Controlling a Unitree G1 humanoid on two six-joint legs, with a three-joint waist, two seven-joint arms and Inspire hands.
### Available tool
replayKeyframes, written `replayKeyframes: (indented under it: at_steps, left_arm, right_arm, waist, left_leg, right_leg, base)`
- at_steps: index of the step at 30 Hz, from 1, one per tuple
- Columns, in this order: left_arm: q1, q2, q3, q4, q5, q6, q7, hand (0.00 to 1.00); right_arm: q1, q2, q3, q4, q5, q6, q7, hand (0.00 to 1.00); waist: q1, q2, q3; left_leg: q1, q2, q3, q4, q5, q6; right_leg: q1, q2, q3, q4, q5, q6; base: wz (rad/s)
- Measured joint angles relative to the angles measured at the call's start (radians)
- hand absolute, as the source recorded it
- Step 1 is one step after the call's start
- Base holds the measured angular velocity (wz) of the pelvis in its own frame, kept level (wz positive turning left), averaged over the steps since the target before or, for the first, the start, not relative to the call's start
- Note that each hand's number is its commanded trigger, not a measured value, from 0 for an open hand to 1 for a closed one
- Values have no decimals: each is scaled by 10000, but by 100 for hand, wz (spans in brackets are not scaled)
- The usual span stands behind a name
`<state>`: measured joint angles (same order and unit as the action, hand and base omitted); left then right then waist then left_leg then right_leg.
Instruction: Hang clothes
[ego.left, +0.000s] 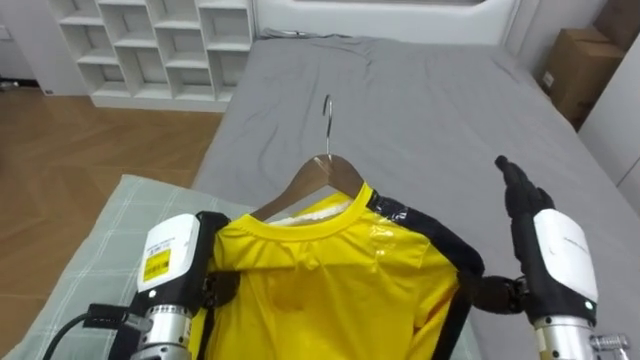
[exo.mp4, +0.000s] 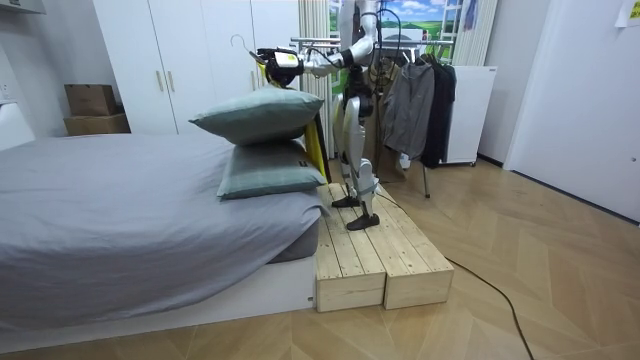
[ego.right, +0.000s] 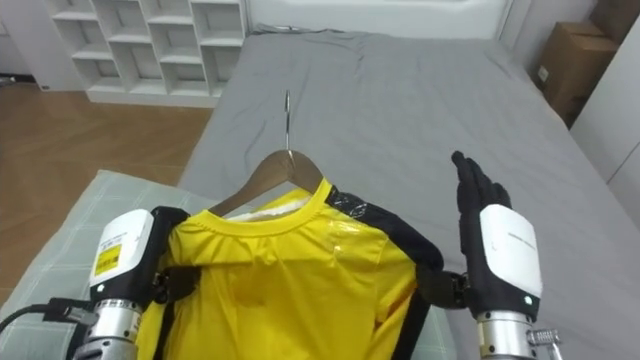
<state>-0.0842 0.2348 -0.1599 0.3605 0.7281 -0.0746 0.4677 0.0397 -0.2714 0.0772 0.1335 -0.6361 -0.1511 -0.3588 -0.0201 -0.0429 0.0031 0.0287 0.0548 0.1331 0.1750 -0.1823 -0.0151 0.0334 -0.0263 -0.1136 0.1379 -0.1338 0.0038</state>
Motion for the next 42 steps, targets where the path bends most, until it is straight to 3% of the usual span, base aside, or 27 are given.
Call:
replayKeyframes:
  at_steps: [4, 16, 32, 42]
  left_arm:
    - [1, 6, 0, 3, 1, 1, -19, 100]
    - [13, 100, 18, -374, -1, -49, 109, 100]
    - [28, 90, 8, -671, 4, -73, 252, 100]
    - [29, -231, 7, -658, 19, -50, 355, 100]
  right_arm:
    - [-33, -126, 45, -31, -10, 0, 805, 0]
    - [-52, -151, 196, -718, -9, 98, 1926, 0]
    - [-56, -149, 359, -1075, -412, 261, 2109, 0]
    - [-139, -72, 1004, -1075, -1041, 442, 2239, 0]
  waist:
    - [121, -216, 4]
    - [254, -174, 29]
    - [285, -63, 35]
    - [318, -69, 33]
  left_leg:
    - [1, -4, 1, -6, -3, -5]
    - [16, -7, 3, -79, -6, -9]
    - [33, -9, 4, -78, -5, -9]
    - [18, -9, -40, -69, -5, -9]
  right_leg:
    - [0, -3, 11, 0, 0, 0]
    - [0, 3, 6, -17, 0, 1]
    - [24, 3, 2, -9, 0, 1]
    - [13, -2, -49, -5, 0, 1]
  base:
    - [0]
    - [0]
    - [0]
    - [0]
